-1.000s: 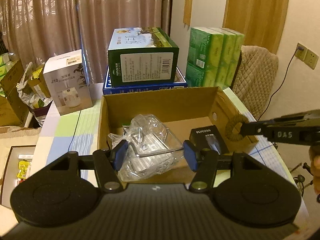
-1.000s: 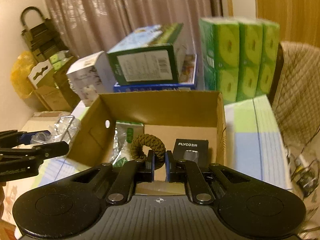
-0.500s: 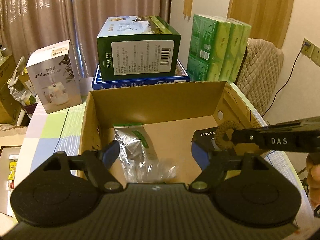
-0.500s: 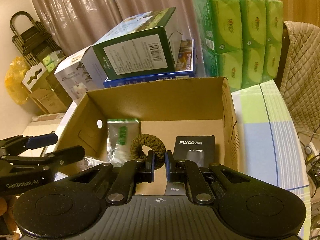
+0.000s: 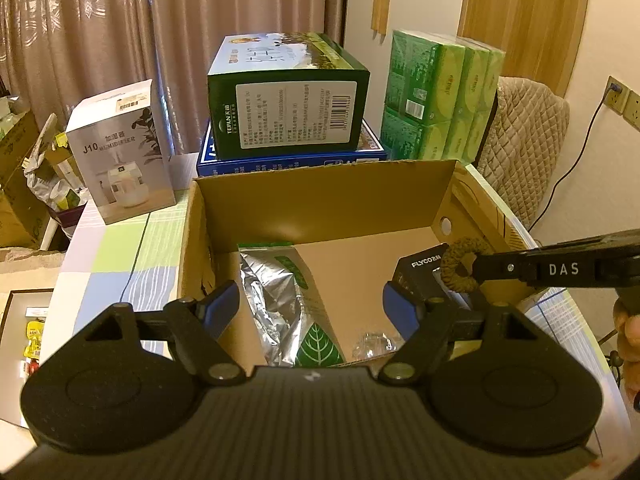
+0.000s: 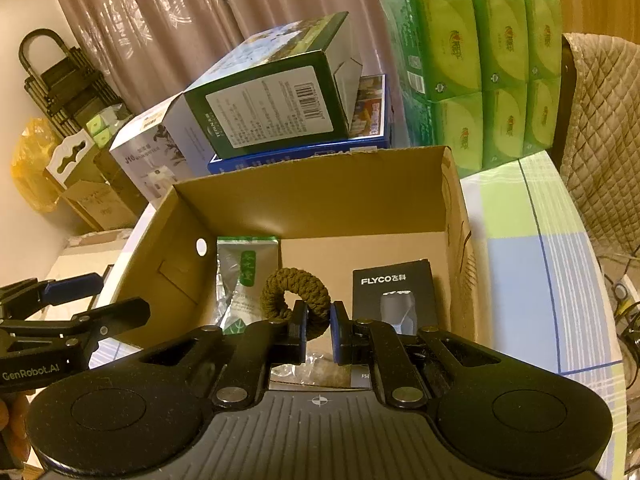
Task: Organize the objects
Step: 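Drop the soap dish and hair tie into the box by opening both tools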
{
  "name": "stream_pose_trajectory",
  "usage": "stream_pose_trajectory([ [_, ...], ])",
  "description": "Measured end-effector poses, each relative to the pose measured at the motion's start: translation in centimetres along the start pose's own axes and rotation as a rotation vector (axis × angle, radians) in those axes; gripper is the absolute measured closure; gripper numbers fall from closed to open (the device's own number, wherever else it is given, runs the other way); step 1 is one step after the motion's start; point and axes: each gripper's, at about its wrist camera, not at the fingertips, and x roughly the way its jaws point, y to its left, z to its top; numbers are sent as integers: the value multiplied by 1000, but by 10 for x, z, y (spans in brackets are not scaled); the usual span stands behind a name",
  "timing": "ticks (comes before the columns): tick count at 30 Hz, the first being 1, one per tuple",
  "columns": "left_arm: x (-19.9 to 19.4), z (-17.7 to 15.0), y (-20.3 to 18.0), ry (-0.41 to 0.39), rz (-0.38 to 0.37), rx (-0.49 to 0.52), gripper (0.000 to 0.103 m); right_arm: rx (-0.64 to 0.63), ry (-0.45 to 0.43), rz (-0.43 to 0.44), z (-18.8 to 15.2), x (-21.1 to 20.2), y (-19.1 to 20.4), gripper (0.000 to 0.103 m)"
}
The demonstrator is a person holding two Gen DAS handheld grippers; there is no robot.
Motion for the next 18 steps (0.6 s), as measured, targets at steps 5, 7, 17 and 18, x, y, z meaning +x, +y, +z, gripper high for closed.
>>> stream_pose_trajectory([
  [5,-2,-5,3,0,10,0,28,37,-34,47,3,-2,-6,44],
  [7,-4,-8,4,-2,13,0,28,40,-66,36,2,-6,-7,38],
  [17,-19,-18,5,-9,24,-12,28,28,-102,27,-3,-31,-8,38],
  [18,-23,-19,5,-11,24,-16,27,26,-107,26,-5,-36,-7,38],
])
